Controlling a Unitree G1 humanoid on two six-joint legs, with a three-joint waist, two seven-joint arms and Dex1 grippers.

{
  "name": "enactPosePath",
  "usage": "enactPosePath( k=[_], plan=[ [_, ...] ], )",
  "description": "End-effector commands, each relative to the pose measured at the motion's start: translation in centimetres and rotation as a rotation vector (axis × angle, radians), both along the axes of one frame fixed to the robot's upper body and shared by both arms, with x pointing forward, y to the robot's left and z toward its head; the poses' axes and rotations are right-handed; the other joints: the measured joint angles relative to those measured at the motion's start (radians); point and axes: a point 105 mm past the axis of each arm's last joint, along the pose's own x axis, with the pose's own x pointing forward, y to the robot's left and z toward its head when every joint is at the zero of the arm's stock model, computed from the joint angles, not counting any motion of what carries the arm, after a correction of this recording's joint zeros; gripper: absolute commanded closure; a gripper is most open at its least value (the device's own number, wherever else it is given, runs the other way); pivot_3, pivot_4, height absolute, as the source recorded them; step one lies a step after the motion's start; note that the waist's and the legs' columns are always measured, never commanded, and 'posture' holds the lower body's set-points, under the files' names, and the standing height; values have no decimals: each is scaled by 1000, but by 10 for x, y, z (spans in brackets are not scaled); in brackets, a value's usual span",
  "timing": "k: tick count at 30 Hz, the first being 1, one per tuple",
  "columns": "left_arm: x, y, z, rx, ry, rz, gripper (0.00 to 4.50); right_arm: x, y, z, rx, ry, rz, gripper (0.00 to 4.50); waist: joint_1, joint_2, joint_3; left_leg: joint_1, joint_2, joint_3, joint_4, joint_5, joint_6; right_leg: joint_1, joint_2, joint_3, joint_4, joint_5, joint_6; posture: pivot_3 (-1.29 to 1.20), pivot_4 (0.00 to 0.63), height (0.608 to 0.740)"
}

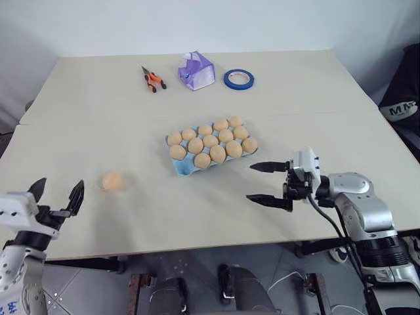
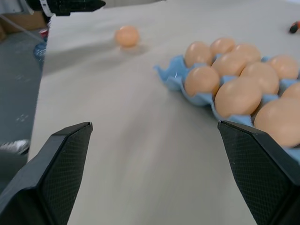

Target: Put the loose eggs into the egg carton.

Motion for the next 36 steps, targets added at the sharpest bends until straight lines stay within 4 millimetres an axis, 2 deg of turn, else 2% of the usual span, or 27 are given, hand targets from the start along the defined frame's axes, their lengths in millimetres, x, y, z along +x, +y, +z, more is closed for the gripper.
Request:
enactPosePath(
  k=[1, 6, 10, 14, 18, 24, 28, 31, 35, 36],
  plan=[
    [-24, 0, 10, 49, -56, 35, 0, -1, -14, 11, 63, -13, 0, 17, 0, 0, 0, 0, 0, 0, 0, -2, -3, 1, 0, 0, -1, 0, 0, 0, 150, 740],
    [-44, -3, -5, 41, -7, 39, 0, -8, -22, 1, 55, 42, -7, 17, 4, 0, 0, 0, 0, -1, 0, -4, -3, 2, 0, -1, -4, 0, 0, 0, 150, 740],
    [-45, -6, -4, 42, -8, 31, 0, -7, -22, 3, 56, 37, -20, 17, 3, 0, 0, 0, 0, -2, 0, -4, -2, 3, 0, -2, -7, 0, 0, 0, 150, 740],
    [-28, -20, -2, 49, -3, -39, 0, -3, -21, 6, 50, 28, -35, 17, 2, 0, 0, 0, 0, -2, 0, -4, -2, 5, 0, -2, -9, 0, 0, 0, 150, 740],
    [20, -43, 2, 4, 24, -182, 0, -1, -18, 8, 48, 21, -38, 17, 18, 0, 0, 0, -1, -3, 1, -3, -1, 6, 0, -2, -9, 1, 1, 0, 150, 740],
    [68, -57, 10, 25, 39, -261, 0, -1, -16, 10, 46, 6, -52, 17, 23, 0, 0, 1, -1, -2, 0, -3, 0, 6, 0, -1, -7, 3, 3, 0, 150, 740],
    [85, -58, -7, -18, 146, -281, 0, -2, -19, 11, 38, -5, -78, 17, 24, 0, 0, 1, 1, -2, 0, -2, 2, 5, 1, -2, -5, 2, 2, 0, 150, 740],
    [86, -62, -17, -32, 223, -310, 0, -2, -19, 14, 46, -15, -99, 17, 24, 0, 0, 1, 1, -2, 0, -2, 2, 4, 2, -2, -5, 2, 2, 0, 150, 740],
    [84, -71, -19, 14, 237, -346, 909, -3, -21, 14, 41, -14, -114, 0, 27, 0, 0, 1, 1, -2, 1, -4, -2, 5, 0, -2, -4, 2, 2, 0, 150, 740],
    [85, -72, -20, 17, 244, -350, 1264, -3, -21, 14, 40, -13, -116, 0, 27, 0, 0, 1, 1, -2, 1, -5, -2, 5, 0, -2, -4, 2, 2, 0, 150, 740]
  ],
)
